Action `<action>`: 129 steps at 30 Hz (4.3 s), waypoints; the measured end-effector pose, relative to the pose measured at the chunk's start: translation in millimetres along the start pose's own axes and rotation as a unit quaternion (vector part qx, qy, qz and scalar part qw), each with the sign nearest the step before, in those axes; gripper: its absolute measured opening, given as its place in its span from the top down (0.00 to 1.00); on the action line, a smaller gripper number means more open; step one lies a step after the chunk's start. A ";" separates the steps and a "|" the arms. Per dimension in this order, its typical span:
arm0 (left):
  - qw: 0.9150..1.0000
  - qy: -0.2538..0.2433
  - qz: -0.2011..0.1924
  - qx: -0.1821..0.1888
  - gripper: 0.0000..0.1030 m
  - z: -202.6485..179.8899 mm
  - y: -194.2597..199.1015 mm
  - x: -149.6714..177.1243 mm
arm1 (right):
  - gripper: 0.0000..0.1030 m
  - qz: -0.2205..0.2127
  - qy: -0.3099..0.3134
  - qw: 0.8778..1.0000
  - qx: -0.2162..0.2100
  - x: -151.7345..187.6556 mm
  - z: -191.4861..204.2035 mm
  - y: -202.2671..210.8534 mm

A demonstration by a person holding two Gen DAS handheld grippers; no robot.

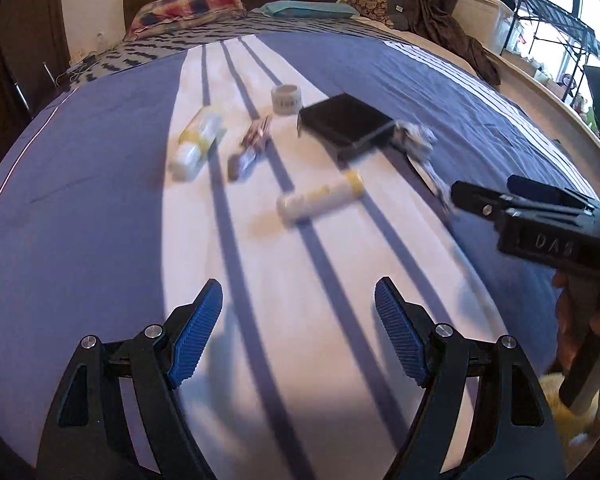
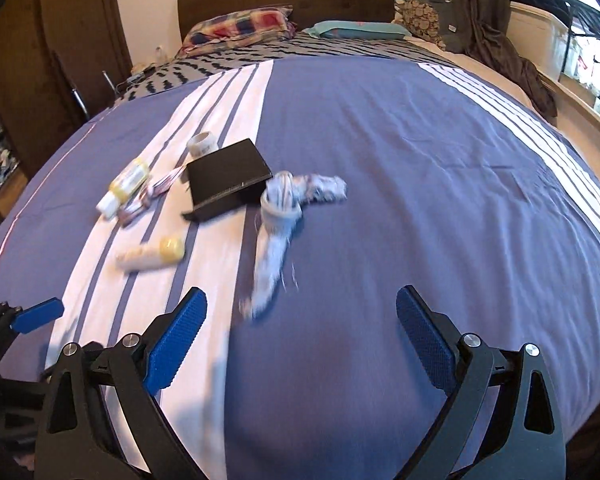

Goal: Collect trash
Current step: 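Grasp the white lotion tube with the left tool while the right tool grasps the white sock, then lower the lotion tube and sock into the black bin, opening both tools, then grasp the yellow-capped lotion bottle with the left tool while the right tool grasps the black pad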

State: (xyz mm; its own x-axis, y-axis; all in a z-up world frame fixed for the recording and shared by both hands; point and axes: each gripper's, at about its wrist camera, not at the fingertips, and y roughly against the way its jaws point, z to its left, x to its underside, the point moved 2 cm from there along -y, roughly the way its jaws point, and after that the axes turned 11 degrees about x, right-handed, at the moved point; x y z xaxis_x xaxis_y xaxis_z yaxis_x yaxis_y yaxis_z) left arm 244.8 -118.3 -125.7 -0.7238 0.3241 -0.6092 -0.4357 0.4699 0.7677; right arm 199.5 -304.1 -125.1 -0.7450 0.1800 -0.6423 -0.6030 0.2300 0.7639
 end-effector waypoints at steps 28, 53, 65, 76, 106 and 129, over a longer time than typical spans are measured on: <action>1.000 -0.008 0.008 0.023 0.82 2.8 -43.7 -31.6 | 0.82 0.022 -0.010 1.000 -0.012 -16.7 4.4 -29.5; 0.999 0.003 -0.030 0.020 0.82 -34.9 119.0 143.6 | 0.82 -0.009 0.046 0.992 -0.116 162.2 11.8 146.2; 0.998 0.028 0.039 0.051 0.82 -51.7 104.7 232.0 | 0.82 0.068 0.058 0.986 -0.140 245.8 25.0 132.4; 0.991 0.039 0.115 0.062 0.82 -54.5 55.8 267.5 | 0.82 0.146 0.057 0.980 -0.121 279.4 36.0 91.3; 0.984 0.047 0.159 0.069 0.46 -52.7 25.7 282.6 | 0.35 0.184 0.030 0.979 -0.087 278.8 28.4 66.2; 1.000 0.020 0.006 -0.017 0.11 -3.5 102.3 138.4 | 0.05 0.010 0.025 0.999 -0.035 119.5 -4.9 107.1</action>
State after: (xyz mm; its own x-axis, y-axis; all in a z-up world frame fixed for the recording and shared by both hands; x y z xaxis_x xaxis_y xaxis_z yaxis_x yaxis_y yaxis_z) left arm 98.1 -28.2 -130.8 -0.7503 0.2957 -0.5913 -0.4442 0.4368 0.7822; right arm 44.5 -262.7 -119.7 -0.7694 0.1353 -0.6243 -0.6051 0.1587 0.7802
